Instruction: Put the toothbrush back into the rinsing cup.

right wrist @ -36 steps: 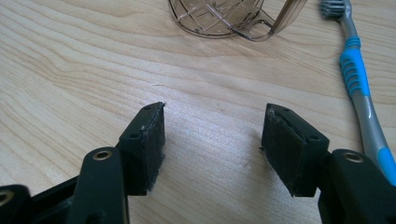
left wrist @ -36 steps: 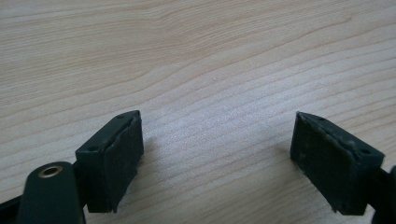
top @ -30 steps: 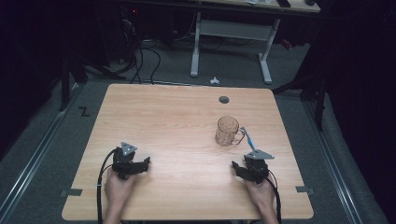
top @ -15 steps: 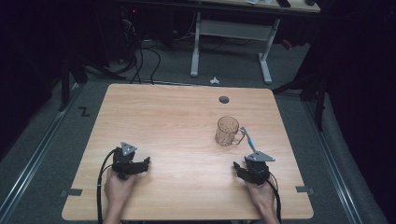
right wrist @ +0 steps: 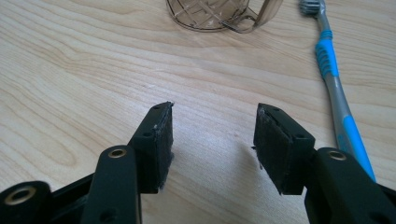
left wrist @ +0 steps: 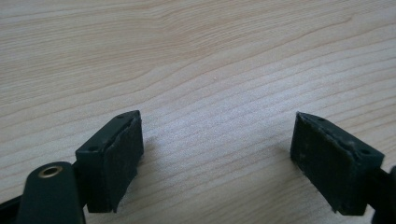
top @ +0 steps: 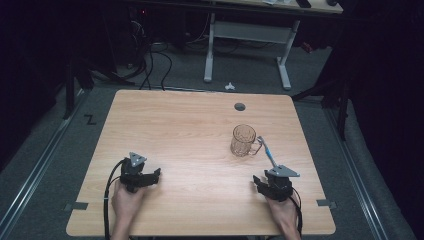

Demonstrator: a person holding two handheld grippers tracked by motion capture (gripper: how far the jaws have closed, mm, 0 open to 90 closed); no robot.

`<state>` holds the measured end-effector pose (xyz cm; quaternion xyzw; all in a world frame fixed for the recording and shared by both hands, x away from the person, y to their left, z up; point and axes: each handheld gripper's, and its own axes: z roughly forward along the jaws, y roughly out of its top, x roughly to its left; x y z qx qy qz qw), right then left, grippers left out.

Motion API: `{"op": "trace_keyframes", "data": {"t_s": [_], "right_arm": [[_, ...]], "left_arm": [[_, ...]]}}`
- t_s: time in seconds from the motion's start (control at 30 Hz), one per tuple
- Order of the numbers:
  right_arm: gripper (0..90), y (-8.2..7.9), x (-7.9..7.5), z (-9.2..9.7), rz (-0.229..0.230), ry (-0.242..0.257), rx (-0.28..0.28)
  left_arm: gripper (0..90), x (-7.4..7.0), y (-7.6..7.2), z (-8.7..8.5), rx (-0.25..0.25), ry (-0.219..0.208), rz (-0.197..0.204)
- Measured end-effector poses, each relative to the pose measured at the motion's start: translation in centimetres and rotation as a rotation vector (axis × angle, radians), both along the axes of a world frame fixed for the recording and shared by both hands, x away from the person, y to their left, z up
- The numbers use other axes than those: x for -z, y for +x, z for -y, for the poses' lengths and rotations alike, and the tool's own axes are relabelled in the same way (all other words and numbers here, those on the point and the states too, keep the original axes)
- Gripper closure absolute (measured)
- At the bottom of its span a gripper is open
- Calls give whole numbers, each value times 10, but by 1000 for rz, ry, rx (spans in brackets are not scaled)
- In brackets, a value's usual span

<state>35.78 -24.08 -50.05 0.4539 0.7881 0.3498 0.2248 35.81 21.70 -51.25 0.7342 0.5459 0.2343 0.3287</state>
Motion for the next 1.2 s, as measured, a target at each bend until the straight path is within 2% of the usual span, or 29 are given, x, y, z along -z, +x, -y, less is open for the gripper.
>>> {"op": "trace_keyframes", "data": {"t_s": [0.17,0.23,0.33,0.7,0.9,1.2], "right_arm": [[474,-2,0,3,-5,5,12],[472,-4,-1,4,7,5,13],[470,-6,-1,5,13,-10,12],[461,-9,-2,11,15,4,20],[451,-11,-4,17,37,14,12],[465,-12,-5,26,62,29,34]], "left_arm": [[178,0,0,0,0,0,0],[178,0,0,0,0,0,0],[178,0,0,0,0,0,0],[178,0,0,0,0,0,0],[178,0,0,0,0,0,0],[178,0,0,0,-1,0,0]]}}
